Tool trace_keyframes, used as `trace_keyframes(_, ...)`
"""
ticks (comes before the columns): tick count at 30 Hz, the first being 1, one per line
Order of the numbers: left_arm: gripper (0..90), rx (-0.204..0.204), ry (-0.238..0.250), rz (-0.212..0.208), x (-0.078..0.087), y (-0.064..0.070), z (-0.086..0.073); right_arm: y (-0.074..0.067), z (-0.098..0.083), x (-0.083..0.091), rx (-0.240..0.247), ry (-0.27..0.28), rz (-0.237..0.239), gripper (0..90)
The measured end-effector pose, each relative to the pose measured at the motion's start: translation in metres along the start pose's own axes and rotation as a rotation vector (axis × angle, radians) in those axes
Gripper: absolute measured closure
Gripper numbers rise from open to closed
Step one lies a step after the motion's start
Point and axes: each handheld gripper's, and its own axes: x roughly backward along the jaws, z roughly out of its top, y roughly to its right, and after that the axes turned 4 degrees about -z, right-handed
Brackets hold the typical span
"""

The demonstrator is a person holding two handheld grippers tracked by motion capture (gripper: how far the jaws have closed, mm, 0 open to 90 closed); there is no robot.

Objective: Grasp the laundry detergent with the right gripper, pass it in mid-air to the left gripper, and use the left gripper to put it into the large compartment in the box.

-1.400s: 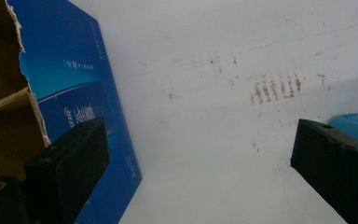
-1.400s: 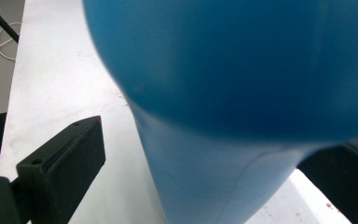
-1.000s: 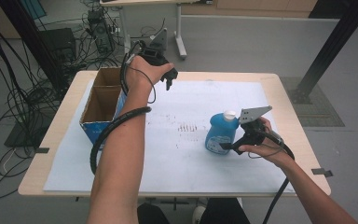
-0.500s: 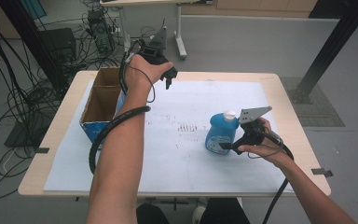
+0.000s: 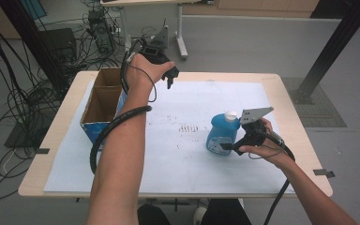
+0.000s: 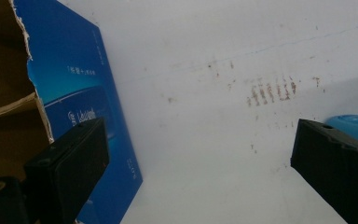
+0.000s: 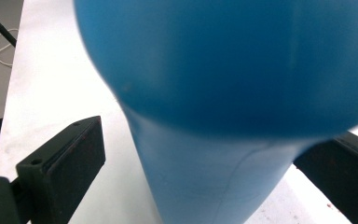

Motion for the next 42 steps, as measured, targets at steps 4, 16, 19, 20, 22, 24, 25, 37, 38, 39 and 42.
trace_keyframes(4,4.9,-0.001,0.001,-0.001,-0.0003,0.0002,-0.0002,-0.0002,0.0,-0.0002,0.0,-0.001,0.0,2.7)
trace_keyframes(16,4.9,0.008,0.006,0.003,0.0014,-0.001,-0.0007,-0.0004,0.0006,0.0004,-0.001,0.005,0.003,2.6)
trace_keyframes(19,4.9,0.007,0.006,0.004,0.002,-0.001,-0.0008,-0.0004,0.0007,0.0003,0.0,0.007,0.003,2.6)
trace_keyframes(20,4.9,0.007,0.006,0.005,0.0022,-0.001,-0.0008,-0.0004,0.0007,0.0003,0.001,0.007,0.002,2.6)
trace_keyframes(22,4.9,0.006,0.008,0.006,0.0032,-0.0007,-0.0007,-0.0004,0.001,0.0007,0.002,0.011,0.002,2.6)
trace_keyframes(24,4.9,0.006,0.009,0.007,0.0035,-0.0006,-0.0006,-0.0004,0.0011,0.0009,0.0,0.012,0.001,2.6)
trace_keyframes(25,4.9,0.005,0.009,0.007,0.0038,-0.0005,-0.0005,-0.0005,0.0011,0.001,0.0,0.011,0.001,2.6)
trace_keyframes(37,4.9,0.002,0.007,0.004,0.0032,0.0003,-0.0006,0.0001,0.0002,0.001,-0.001,0.021,-0.002,2.6)
trace_keyframes(38,4.9,0.004,0.01,0.004,0.0032,0.0003,-0.0006,0.0,-0.0002,0.0007,-0.001,0.019,-0.001,2.6)
trace_keyframes(39,4.9,0.004,0.01,0.005,0.0034,0.0,-0.0006,0.0,-0.0002,0.0007,-0.001,0.019,-0.001,2.6)
trace_keyframes(42,4.9,0.004,0.01,0.006,0.0042,-0.0003,-0.0006,-0.0003,-0.0012,0.0001,0.0,0.019,0.0,2.8)
